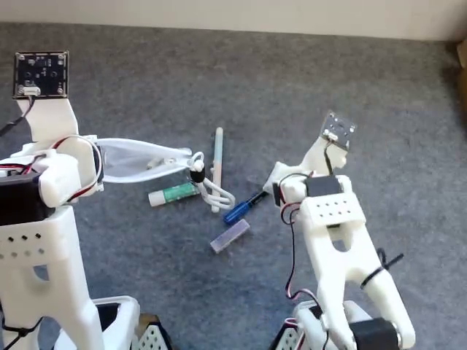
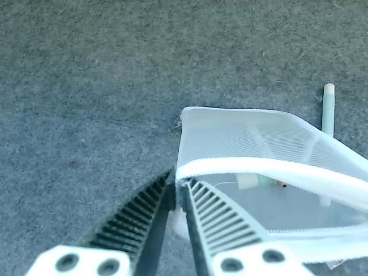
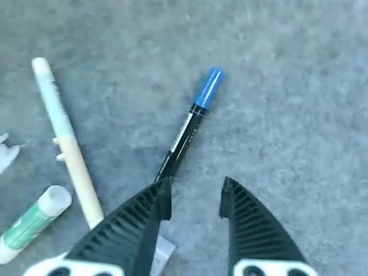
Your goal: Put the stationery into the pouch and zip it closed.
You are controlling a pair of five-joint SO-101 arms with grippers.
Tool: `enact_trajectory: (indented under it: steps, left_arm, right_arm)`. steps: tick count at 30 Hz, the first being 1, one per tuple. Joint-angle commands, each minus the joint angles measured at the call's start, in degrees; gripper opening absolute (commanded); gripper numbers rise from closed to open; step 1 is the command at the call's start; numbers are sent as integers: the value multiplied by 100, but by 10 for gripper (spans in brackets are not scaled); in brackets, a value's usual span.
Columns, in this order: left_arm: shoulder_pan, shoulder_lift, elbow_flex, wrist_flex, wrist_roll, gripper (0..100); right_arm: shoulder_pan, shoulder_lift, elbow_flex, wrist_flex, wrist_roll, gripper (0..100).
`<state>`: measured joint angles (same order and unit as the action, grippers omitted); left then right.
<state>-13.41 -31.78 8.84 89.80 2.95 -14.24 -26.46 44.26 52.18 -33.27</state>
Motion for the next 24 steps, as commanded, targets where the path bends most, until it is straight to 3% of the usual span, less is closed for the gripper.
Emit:
enact_trajectory:
  steps: [1,7,24]
  left_arm:
    - [-31,171,198,-35,62,6]
    - [-31,171,198,-35,62,6]
    - [-40,171,453,-273,53,6]
  right_arm:
    - [180,251,-453,-127,-79,187]
    - [189,725,-470,-602,-536,198]
    - [409,2905,-1991,-637,-563,198]
